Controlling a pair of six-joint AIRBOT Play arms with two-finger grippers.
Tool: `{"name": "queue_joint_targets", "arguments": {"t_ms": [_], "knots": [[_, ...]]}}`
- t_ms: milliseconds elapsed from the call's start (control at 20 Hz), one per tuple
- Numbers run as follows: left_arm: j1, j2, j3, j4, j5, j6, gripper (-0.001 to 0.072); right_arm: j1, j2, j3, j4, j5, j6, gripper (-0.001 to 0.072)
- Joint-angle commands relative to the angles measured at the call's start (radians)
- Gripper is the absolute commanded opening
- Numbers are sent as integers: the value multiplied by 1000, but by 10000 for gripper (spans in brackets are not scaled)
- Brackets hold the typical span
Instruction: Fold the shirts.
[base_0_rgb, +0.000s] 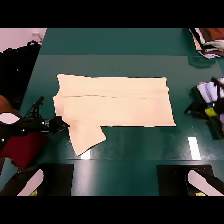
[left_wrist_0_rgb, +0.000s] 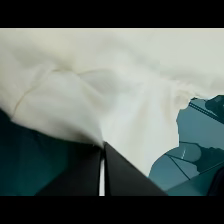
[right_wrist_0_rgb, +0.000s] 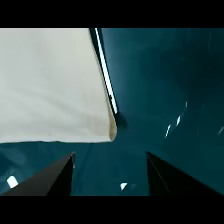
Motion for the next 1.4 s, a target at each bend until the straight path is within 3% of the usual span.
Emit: {"name": "queue_joint_targets", "arguments": {"t_ms": [0, 250, 450, 600, 800, 950, 1100, 1200, 1350], "knots": [[0, 1, 20, -3, -15, 8, 21, -85, 28, -167, 95, -16, -39, 522], [0, 1, 20, -6, -15, 7, 22, -51, 21, -251, 171, -143, -44, 504], [0, 1, 20, -6, -10, 8, 21, 21, -89, -214, 209, -179, -44, 501], [0, 1, 20, -6, 31, 8, 21, 78, -169, -154, 213, -190, -44, 394], [0, 1, 35, 4, 8, -8, 19, 117, -182, -116, 183, -189, -61, 17], [0, 36, 68, 68, -59, -60, 16, 117, -89, -116, 105, -138, -60, 17], [0, 195, 69, 202, -124, -167, 16, 117, 51, -116, -6, -15, -60, 17], [0, 314, 69, 272, -226, -237, 16, 117, 150, -116, -82, 82, -60, 17], [0, 455, 70, 252, -390, -322, 16, 117, 288, -116, -154, 180, -46, 16]]}}
